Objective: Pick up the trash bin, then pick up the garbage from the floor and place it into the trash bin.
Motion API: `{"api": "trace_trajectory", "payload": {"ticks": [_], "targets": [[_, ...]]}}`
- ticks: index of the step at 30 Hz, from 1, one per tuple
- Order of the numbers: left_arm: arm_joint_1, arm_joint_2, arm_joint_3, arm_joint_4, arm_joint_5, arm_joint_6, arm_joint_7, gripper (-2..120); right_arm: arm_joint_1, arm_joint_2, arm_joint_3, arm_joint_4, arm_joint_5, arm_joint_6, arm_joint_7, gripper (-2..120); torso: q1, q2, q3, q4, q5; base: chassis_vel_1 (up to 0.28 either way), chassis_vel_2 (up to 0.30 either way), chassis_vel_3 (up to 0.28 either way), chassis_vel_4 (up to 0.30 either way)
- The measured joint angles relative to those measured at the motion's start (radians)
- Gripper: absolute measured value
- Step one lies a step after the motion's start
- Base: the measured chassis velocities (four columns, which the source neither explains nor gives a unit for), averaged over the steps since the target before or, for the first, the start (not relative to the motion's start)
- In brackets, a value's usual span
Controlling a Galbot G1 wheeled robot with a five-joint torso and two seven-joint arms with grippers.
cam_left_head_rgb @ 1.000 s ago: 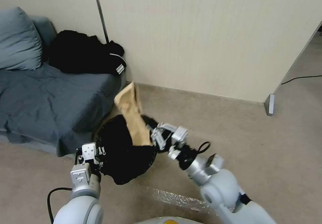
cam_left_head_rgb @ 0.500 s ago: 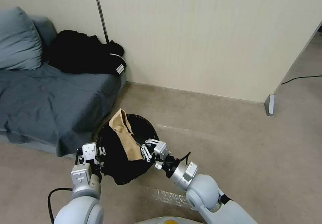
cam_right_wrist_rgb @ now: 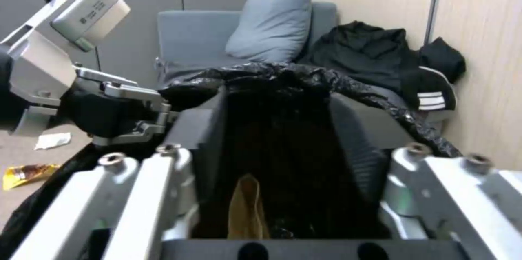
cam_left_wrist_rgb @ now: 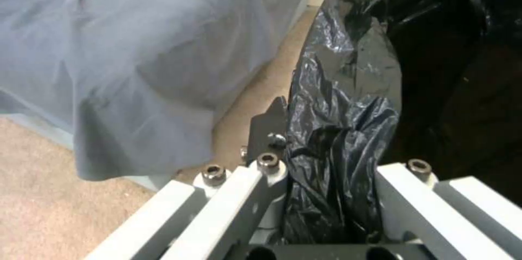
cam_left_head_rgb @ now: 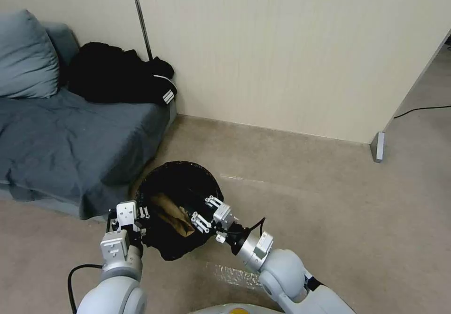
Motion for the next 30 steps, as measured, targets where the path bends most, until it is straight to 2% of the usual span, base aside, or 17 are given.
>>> {"api": "trace_trajectory", "payload": {"ticks": [2,4,6,8,13,15,16,18,19,20,21,22,23,24,25,30], "targets": [[0.002,0.000,0.000,0.000,0.000,-0.001,0.000,3,0.000,-0.001,0.002,0.001,0.000,0.000,0.000,57,0.000,0.000,0.000,-0.0001,0.0000,0.000,0.000,0.000,0.000],[0.006,0.000,0.000,-0.001,0.002,-0.002,0.000,3,-0.004,-0.006,0.004,0.008,-0.002,-0.001,0.000,69,0.000,0.000,0.000,-0.0001,0.0000,0.000,0.000,0.000,0.000],[0.006,-0.001,0.000,-0.001,0.002,-0.003,0.000,3,-0.006,-0.006,0.004,0.009,-0.003,-0.001,0.000,72,0.000,0.000,0.000,-0.0001,0.0000,0.000,0.000,0.000,0.000],[0.006,-0.001,0.000,-0.001,0.005,-0.005,0.001,3,-0.011,-0.007,0.008,0.019,-0.013,0.000,0.001,86,0.000,0.000,0.000,-0.0001,0.0000,0.000,0.000,0.000,0.000],[0.003,0.003,-0.005,0.014,0.010,-0.020,0.004,3,-0.017,-0.009,0.036,0.080,-0.023,0.001,0.013,97,0.000,0.000,0.000,-0.0001,0.0000,0.000,0.000,0.000,0.000],[0.000,0.004,-0.007,0.020,0.012,-0.025,0.005,3,-0.019,-0.011,0.050,0.110,-0.024,0.000,0.021,99,0.000,0.000,0.000,-0.0001,0.0000,0.000,0.000,0.000,0.000],[-0.006,0.004,-0.008,0.029,0.011,-0.027,0.004,3,-0.025,-0.014,0.092,0.194,-0.021,-0.010,0.050,100,0.000,0.000,0.000,0.0000,0.0000,0.000,0.000,0.000,0.000],[-0.008,0.004,-0.008,0.031,0.010,-0.027,0.003,3,-0.029,-0.014,0.107,0.224,-0.019,-0.015,0.062,100,0.000,0.000,0.000,0.0000,0.0001,0.000,0.000,0.000,0.000],[-0.012,0.003,-0.009,0.034,0.007,-0.024,0.001,3,-0.050,-0.010,0.159,0.305,-0.011,-0.036,0.097,100,0.000,0.000,0.000,-0.0001,-0.0002,0.000,0.000,0.000,0.000],[-0.012,0.003,-0.009,0.034,0.007,-0.024,0.001,3,-0.050,-0.010,0.159,0.305,-0.011,-0.036,0.097,100,0.000,0.000,0.000,-0.0001,-0.0002,0.000,0.000,0.000,0.000],[-0.014,0.002,-0.011,0.035,0.004,-0.023,-0.001,3,-0.066,-0.005,0.190,0.341,-0.011,-0.046,0.116,100,0.000,0.000,0.000,-0.0001,0.0000,0.000,0.000,0.000,0.000],[-0.017,0.007,-0.017,0.035,-0.004,-0.016,-0.008,3,-0.146,0.024,0.307,0.418,-0.083,-0.099,0.230,100,0.000,0.000,0.000,0.0000,0.0000,0.000,0.000,0.000,0.000],[-0.017,0.007,-0.017,0.035,-0.004,-0.016,-0.008,3,-0.146,0.024,0.307,0.418,-0.083,-0.099,0.230,100,0.000,0.000,0.000,0.0000,0.0000,0.000,0.000,0.000,0.000],[-0.017,0.011,-0.019,0.034,-0.008,-0.009,-0.010,3,-0.220,0.047,0.352,0.436,-0.117,-0.121,0.310,100,0.000,0.000,0.000,-0.0002,0.0000,0.000,0.000,0.000,0.000],[-0.016,0.013,-0.021,0.032,-0.010,-0.006,-0.010,3,-0.256,0.058,0.368,0.439,-0.123,-0.125,0.336,100,0.000,0.000,0.000,-0.0004,0.0001,0.000,0.000,0.000,0.000],[-0.014,0.021,-0.027,0.032,-0.013,-0.004,-0.010,3,-0.355,0.087,0.418,0.415,-0.154,-0.091,0.375,100,0.000,0.000,0.000,-0.0003,0.0001,0.000,0.000,0.000,0.000]]}}
